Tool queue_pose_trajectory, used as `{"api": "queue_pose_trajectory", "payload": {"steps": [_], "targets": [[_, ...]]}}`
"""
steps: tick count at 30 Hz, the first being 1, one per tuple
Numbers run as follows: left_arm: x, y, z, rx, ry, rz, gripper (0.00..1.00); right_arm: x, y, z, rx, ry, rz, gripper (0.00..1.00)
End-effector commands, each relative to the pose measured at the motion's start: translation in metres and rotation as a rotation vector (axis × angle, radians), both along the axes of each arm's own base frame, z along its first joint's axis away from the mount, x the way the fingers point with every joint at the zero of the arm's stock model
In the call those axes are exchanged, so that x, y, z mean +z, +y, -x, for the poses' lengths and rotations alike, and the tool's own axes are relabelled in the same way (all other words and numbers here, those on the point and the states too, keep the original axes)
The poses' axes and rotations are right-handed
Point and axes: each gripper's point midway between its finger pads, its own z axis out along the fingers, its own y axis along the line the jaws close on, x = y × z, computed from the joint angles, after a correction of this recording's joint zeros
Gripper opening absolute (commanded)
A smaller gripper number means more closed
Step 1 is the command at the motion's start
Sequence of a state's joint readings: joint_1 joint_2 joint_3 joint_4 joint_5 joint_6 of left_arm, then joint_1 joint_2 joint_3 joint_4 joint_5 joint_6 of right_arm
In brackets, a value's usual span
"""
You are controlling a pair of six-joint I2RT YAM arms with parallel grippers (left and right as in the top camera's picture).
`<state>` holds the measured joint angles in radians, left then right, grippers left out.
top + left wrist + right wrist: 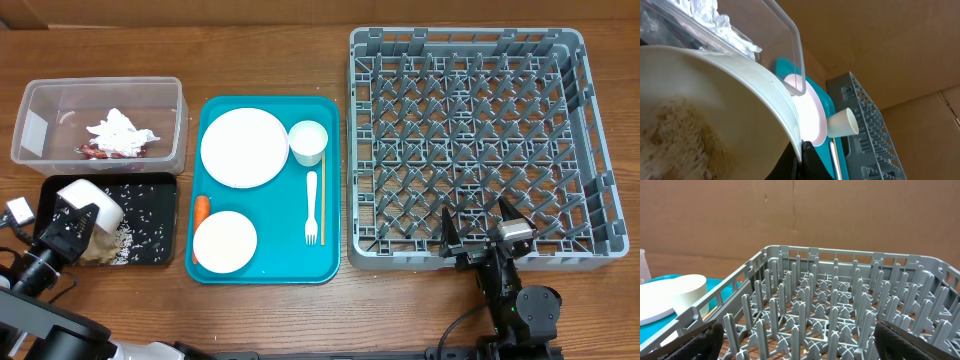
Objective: Sort waste into correct bins and load items into the dishwasher rack
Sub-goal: 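Tilt the rice bowl to dump rice and peanuts onto the black tray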
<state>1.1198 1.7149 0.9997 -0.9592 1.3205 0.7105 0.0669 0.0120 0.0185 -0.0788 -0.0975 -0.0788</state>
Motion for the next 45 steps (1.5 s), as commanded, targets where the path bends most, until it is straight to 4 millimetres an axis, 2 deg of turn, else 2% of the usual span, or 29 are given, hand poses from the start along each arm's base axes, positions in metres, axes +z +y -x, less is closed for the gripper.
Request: {"api": "queue_pose_trajectory", "payload": {"steps": [1, 5, 8, 11, 15, 17, 20, 25, 27, 29, 36, 40, 45], "targets": [[0.019, -0.002, -0.002, 0.004, -0.108, -0.006, 0.04, -0.003, 0.001, 0.000, 0.006, 0.000, -0.003, 1.00], [0.031, -0.003, -0.003, 0.006, -0.182, -0.001, 0.04, -0.003, 0.001, 0.000, 0.006, 0.000, -0.003, 1.00], [0.030, -0.005, -0.003, 0.001, -0.174, 0.010, 0.04, -0.003, 0.001, 0.000, 0.006, 0.000, -0.003, 1.00], [0.043, -0.010, -0.006, -0.001, -0.239, 0.047, 0.05, -0.003, 0.001, 0.000, 0.006, 0.000, -0.003, 1.00], [0.046, -0.012, -0.008, -0.008, -0.245, 0.069, 0.06, -0.003, 0.001, 0.000, 0.006, 0.000, -0.003, 1.00], [0.044, -0.012, -0.008, -0.010, -0.234, 0.066, 0.09, -0.003, 0.001, 0.000, 0.006, 0.000, -0.003, 1.00], [0.043, -0.012, -0.009, -0.003, -0.203, 0.113, 0.09, -0.003, 0.001, 0.000, 0.006, 0.000, -0.003, 1.00], [0.042, -0.011, -0.009, -0.006, -0.212, 0.092, 0.09, -0.003, 0.001, 0.000, 0.006, 0.000, -0.003, 1.00], [0.036, -0.009, -0.010, -0.015, -0.194, 0.048, 0.13, -0.003, 0.001, 0.000, 0.006, 0.000, -0.003, 1.00], [0.030, -0.008, -0.012, -0.014, -0.148, 0.066, 0.10, -0.003, 0.001, 0.000, 0.006, 0.000, -0.003, 1.00], [0.042, -0.019, -0.018, -0.048, -0.218, 0.086, 0.11, -0.003, 0.001, 0.000, 0.006, 0.000, -0.003, 1.00], [0.027, -0.021, -0.019, -0.067, -0.147, 0.037, 0.12, -0.003, 0.001, 0.000, 0.006, 0.000, -0.003, 1.00], [0.021, -0.022, -0.019, -0.071, -0.113, 0.027, 0.15, -0.003, 0.001, 0.000, 0.006, 0.000, -0.003, 1.00]]}}
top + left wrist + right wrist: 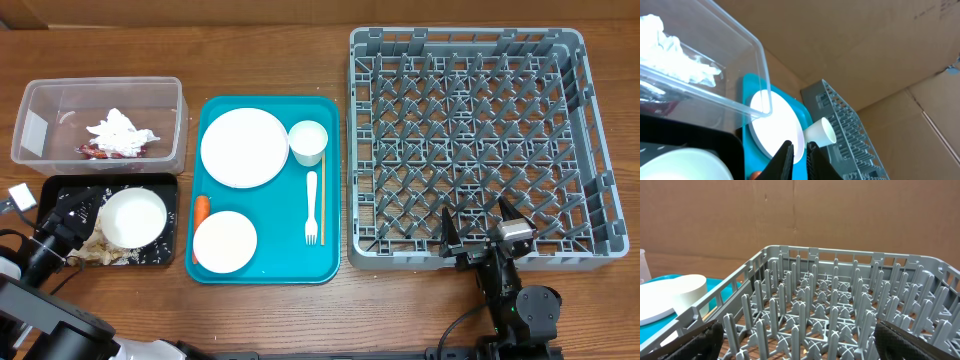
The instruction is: Sort waste into correct bins and load items into the dishwasher rack
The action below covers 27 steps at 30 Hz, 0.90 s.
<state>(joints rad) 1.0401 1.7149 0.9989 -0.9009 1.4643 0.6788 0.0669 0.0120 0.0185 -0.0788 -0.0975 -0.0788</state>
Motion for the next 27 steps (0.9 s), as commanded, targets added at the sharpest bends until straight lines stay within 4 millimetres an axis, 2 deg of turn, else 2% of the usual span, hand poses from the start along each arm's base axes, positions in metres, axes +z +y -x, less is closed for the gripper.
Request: {"api": "queue_pose_trajectory", "payload": {"steps": [1, 5, 13, 18, 24, 27], "targets": [[-0.002, -0.004, 0.001, -0.005, 0.034, -0.005, 0.15, -0.003, 0.001, 0.000, 0.006, 0.000, -0.003, 1.00], [-0.002, -0.003, 0.001, 0.000, 0.053, 0.022, 0.09, -0.003, 0.001, 0.000, 0.006, 0.000, -0.003, 1.00], [-0.008, -0.003, -0.010, -0.002, 0.209, 0.051, 0.04, -0.003, 0.001, 0.000, 0.006, 0.000, -0.003, 1.00], [-0.010, -0.015, -0.026, -0.020, 0.429, -0.127, 0.04, -0.003, 0.001, 0.000, 0.006, 0.000, -0.003, 1.00], [0.011, -0.026, -0.039, 0.092, 0.633, -0.404, 0.06, -0.003, 0.001, 0.000, 0.006, 0.000, -0.003, 1.00], [0.019, -0.040, -0.040, 0.119, 0.667, -0.534, 0.15, -0.003, 0.001, 0.000, 0.006, 0.000, -0.003, 1.00]]}}
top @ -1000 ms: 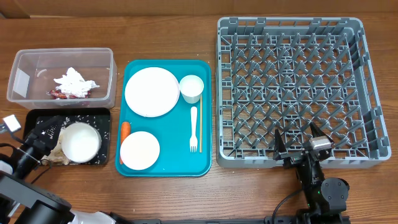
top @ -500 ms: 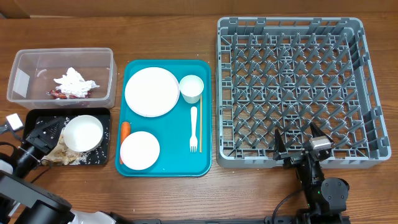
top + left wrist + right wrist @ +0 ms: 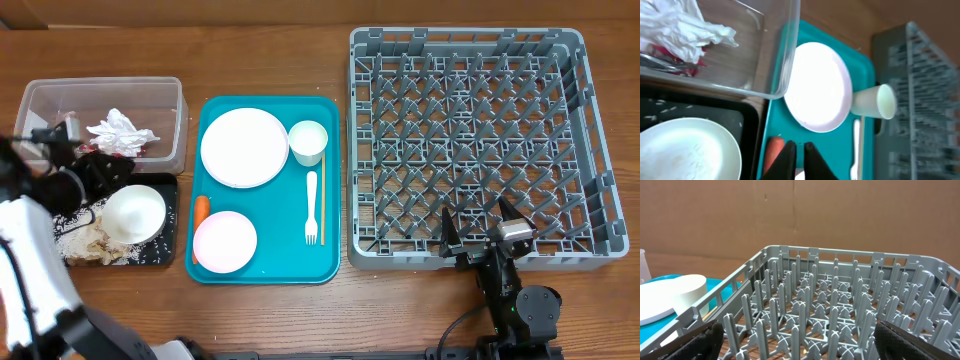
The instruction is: Sort waste into correct bins and load items into the dishwasher rack
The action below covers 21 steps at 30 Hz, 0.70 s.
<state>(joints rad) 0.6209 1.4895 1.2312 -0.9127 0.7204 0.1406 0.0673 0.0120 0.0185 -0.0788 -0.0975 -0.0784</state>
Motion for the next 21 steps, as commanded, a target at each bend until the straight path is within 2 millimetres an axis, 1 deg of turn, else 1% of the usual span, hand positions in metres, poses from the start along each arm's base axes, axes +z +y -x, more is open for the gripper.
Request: {"api": "queue_pose_trajectory", "payload": {"steps": [1, 3, 6, 11, 16, 19, 21], "targets": [[0.001, 0.006, 0.007, 0.116, 0.125, -0.220, 0.17, -0.003, 0.001, 0.000, 0.006, 0.000, -0.002, 1.00], [-0.002, -0.008, 0.007, 0.078, 0.158, -0.287, 0.24, -0.003, 0.001, 0.000, 0.006, 0.000, -0.002, 1.00], [-0.015, -0.021, 0.008, 0.042, 0.227, -0.377, 0.25, -0.003, 0.001, 0.000, 0.006, 0.000, -0.002, 1.00], [-0.039, -0.026, 0.011, 0.031, 0.340, -0.500, 0.36, -0.003, 0.001, 0.000, 0.006, 0.000, -0.002, 1.00], [-0.064, -0.029, 0.015, -0.004, 0.433, -0.495, 0.44, -0.003, 0.001, 0.000, 0.006, 0.000, -0.002, 1.00], [-0.080, -0.029, 0.016, -0.017, 0.488, -0.482, 0.45, -0.003, 0.001, 0.000, 0.006, 0.000, -0.002, 1.00], [-0.092, -0.029, 0.018, -0.029, 0.527, -0.474, 0.44, -0.003, 0.001, 0.000, 0.006, 0.000, -0.002, 1.00]]}}
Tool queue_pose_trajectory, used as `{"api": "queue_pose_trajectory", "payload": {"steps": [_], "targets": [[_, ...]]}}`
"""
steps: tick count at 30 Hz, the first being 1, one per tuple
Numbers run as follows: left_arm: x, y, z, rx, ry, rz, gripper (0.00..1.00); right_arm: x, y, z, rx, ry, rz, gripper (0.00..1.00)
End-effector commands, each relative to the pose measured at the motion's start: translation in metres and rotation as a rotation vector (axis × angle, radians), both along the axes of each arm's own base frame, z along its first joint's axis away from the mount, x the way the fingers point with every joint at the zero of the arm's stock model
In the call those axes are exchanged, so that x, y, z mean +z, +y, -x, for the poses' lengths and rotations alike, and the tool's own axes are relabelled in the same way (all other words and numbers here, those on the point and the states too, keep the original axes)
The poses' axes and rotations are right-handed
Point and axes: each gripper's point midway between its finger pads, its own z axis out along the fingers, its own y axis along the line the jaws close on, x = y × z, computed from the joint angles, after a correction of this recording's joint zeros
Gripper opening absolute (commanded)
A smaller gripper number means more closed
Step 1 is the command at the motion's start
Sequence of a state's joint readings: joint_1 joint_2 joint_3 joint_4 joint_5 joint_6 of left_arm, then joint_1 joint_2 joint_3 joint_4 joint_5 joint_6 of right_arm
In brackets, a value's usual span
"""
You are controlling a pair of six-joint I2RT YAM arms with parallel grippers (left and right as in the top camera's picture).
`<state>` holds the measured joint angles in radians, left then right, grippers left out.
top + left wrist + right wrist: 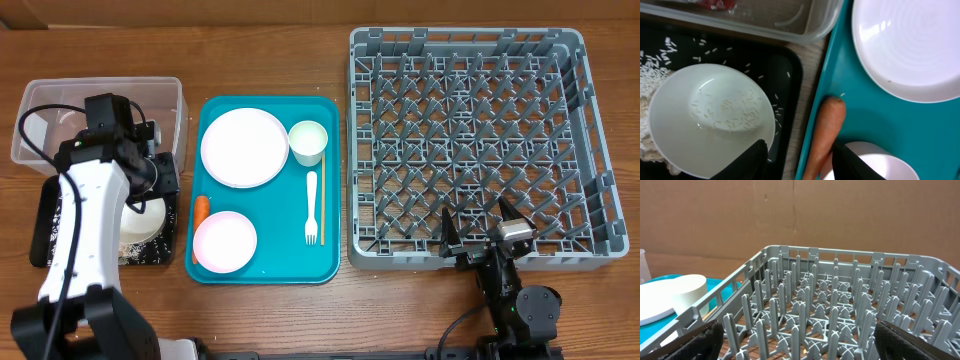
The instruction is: Sort waste into correct bins and load items into the dishwasher rack
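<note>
My left gripper (800, 162) is open, pointing down over the border between the black tray (790, 70) and the teal tray (850, 90). Between its fingers lies an orange carrot (826, 131). A white bowl (710, 117) with rice grains sits in the black tray. On the teal tray (270, 270) lie a large white plate (243, 147), a small plate (225, 242), a cup (308, 142), a white fork (311, 207) and a chopstick. My right gripper (797, 335) rests open at the near edge of the grey dishwasher rack (470, 150).
A clear bin (60, 110) with crumpled paper and red scraps stands behind the black tray. Rice and brown food lie in the black tray (50, 225). My left arm (95, 200) covers part of the bin and tray.
My left gripper moved right from above the bowl and bin edge to the carrot at the teal tray's left rim, and its fingers have opened wide. The right arm is unchanged.
The left gripper first held the white bowl tilted over the black tray. Then the bowl stood upright in that tray with the gripper off it and nearly shut. The gripper was then higher near the bin, and now stands open over the carrot.
</note>
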<state>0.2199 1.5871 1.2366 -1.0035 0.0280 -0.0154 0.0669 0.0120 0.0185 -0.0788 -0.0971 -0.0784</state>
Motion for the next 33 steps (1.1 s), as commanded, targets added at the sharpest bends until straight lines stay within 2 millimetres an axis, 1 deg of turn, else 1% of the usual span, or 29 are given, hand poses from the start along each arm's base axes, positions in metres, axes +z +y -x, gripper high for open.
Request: {"api": "queue_pose_trajectory", "payload": {"steps": [1, 7, 12, 25, 30, 33], "targets": [[-0.022, 0.003, 0.005, 0.017, 0.080, -0.011, 0.43, -0.003, 0.001, 0.000, 0.006, 0.000, -0.002, 1.00], [-0.051, 0.002, 0.010, 0.016, 0.174, 0.008, 0.41, -0.003, 0.001, 0.000, 0.006, 0.000, -0.002, 1.00], [-0.064, 0.004, 0.009, 0.032, 0.203, 0.011, 0.41, -0.003, 0.001, 0.000, 0.006, 0.000, -0.002, 1.00], [-0.067, 0.010, 0.010, 0.053, 0.209, 0.012, 0.40, -0.003, 0.001, 0.000, 0.006, 0.000, -0.002, 1.00], [-0.064, 0.018, 0.012, 0.090, 0.206, -0.008, 0.36, -0.003, 0.001, 0.000, 0.006, 0.000, -0.003, 1.00], [-0.064, 0.021, 0.013, 0.100, 0.206, -0.007, 0.36, -0.003, 0.001, 0.000, 0.006, 0.000, -0.002, 1.00]]}}
